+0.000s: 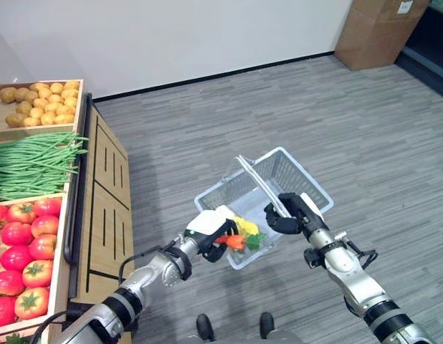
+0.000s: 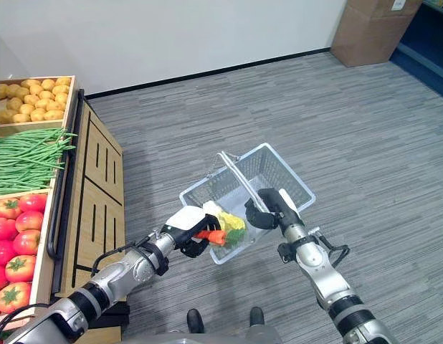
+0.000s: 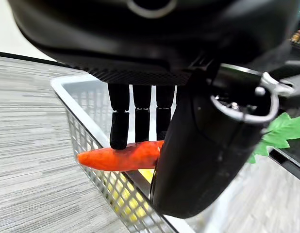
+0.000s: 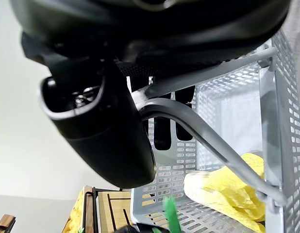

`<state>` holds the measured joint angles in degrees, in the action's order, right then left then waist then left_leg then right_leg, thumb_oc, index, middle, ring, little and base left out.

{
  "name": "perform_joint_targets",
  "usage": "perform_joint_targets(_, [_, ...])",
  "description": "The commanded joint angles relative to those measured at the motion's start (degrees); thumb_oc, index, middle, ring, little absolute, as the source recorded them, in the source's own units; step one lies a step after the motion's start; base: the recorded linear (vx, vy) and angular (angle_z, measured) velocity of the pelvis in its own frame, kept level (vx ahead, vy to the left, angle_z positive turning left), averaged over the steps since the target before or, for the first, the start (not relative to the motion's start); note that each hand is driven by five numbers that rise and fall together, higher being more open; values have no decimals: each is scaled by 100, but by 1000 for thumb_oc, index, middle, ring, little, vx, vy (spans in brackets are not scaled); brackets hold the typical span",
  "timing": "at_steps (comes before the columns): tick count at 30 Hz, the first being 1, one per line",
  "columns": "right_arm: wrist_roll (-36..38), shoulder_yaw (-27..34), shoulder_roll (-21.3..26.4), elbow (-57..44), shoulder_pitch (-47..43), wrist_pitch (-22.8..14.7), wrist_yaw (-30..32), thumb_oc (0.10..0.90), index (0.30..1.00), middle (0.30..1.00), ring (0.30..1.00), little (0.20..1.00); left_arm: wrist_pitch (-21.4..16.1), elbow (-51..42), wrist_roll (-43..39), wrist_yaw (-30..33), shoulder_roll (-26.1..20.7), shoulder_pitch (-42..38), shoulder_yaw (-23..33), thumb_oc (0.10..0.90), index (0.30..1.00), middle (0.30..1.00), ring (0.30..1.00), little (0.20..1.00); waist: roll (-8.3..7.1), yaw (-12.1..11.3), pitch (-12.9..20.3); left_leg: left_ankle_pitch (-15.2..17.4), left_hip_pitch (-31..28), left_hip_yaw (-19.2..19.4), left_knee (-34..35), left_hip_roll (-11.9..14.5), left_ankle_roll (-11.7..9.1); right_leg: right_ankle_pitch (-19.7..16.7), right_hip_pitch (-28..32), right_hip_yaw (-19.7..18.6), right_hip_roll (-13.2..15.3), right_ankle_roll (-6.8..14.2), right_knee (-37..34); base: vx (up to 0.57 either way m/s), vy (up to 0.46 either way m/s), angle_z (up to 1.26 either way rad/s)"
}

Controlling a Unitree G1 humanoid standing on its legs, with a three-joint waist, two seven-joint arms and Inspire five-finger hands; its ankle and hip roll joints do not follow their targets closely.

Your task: Get the vegetables into the basket

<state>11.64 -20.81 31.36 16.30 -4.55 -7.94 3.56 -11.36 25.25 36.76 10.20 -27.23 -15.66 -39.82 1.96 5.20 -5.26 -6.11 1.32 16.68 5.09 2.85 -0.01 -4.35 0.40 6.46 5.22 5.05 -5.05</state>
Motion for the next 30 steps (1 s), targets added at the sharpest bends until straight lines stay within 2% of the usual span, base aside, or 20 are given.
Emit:
perform_joint_targets(1, [473,64,-324,-1143,-648,-1032,26,400,300,300,300,300,-235,51,-177,552,141,-675,264,400,300,300,300,300,-353,0,499,349,-358,-11,-9,525,-631,-110,-191,-100,453,497,5,2,2,-3])
perform_joint_targets(9, [535,-275,-552,-1100,-659,-996,-6,400,300,300,300,300,-297,-442,-431,572,258,-905,35,400,300,300,300,300,-344,35,483,339,-357,-19,-9,524,-627,-114,-186,-106,451,489,5,2,2,-3])
perform_joint_targets(13, [569,-398,-587,-1154,-697,-994,-21,400,300,300,300,300,-277,-387,-285,587,294,-1001,-95,400,300,300,300,300,-343,46,480,342,-359,-10,-9,525,-626,-114,-196,-117,449,490,5,0,0,0])
perform_joint_targets(14, [602,-516,-613,-1291,-740,-1006,-38,400,300,300,300,300,-135,-63,121,654,382,-1037,-230,400,300,300,300,300,-346,50,479,343,-356,3,-9,525,-631,-113,-203,-118,451,496,5,0,0,0])
perform_joint_targets(16, [674,-548,-603,-1392,-749,-1014,-45,400,300,300,300,300,0,187,364,730,428,-1030,-230,661,665,665,665,665,-349,42,474,342,-356,7,-9,525,-629,-111,-203,-115,454,495,5,0,0,0])
perform_joint_targets(17, [774,-552,-568,-1546,-723,-999,-53,400,300,300,300,300,226,439,615,885,445,-995,-113,900,1000,1000,1000,1000,-360,24,466,338,-354,1,-9,529,-629,-113,-202,-117,454,487,5,0,0,0])
perform_joint_targets(18, [753,-448,-579,-1658,-701,-994,-38,400,300,300,300,300,121,470,519,963,231,-707,181,900,1000,1000,1000,1000,-362,-24,448,326,-346,-10,-9,539,-630,-112,-200,-106,454,483,5,0,0,0])
perform_joint_targets(22, [551,-337,-494,-1739,-712,-1002,1,400,300,300,300,300,126,339,640,860,-56,-235,345,900,1000,1000,1000,1000,-362,-100,424,323,-329,-39,-9,543,-627,-114,-191,-73,459,480,5,1,-4,2])
perform_joint_targets(23, [511,-350,-488,-1652,-666,-958,39,400,300,300,300,300,367,269,627,708,131,-730,186,900,1000,1000,1000,1000,-360,-27,470,328,-340,-31,-9,542,-629,-106,-186,-75,456,480,5,23,-7,9])
perform_joint_targets(25, [492,-194,-537,-1551,-605,-955,133,400,300,300,300,300,282,571,655,905,244,-608,253,900,1000,1000,1000,1000,-369,-41,468,328,-354,-35,-9,549,-628,-96,-169,-73,452,471,5,11,-2,3])
perform_joint_targets(28, [329,-26,-480,-1102,-576,-966,362,400,300,300,300,300,291,799,781,850,552,-581,-114,900,1000,1000,1000,1000,-385,-50,493,343,-357,-88,-9,536,-618,-80,-131,-41,450,470,5,4,-5,2])
perform_joint_targets(29, [206,235,-485,-818,-385,-889,509,400,300,300,300,300,122,2,332,787,312,-487,221,900,1000,1000,1000,1000,-380,-108,510,348,-352,-125,-9,530,-608,-70,-106,2,457,468,5,16,-8,4])
perform_joint_targets(30, [143,316,-510,-718,-361,-867,565,400,300,300,300,300,63,-274,185,714,196,-408,312,900,1000,1000,1000,1000,-382,-125,514,349,-346,-143,-9,531,-607,-67,-96,14,461,467,5,0,0,0])
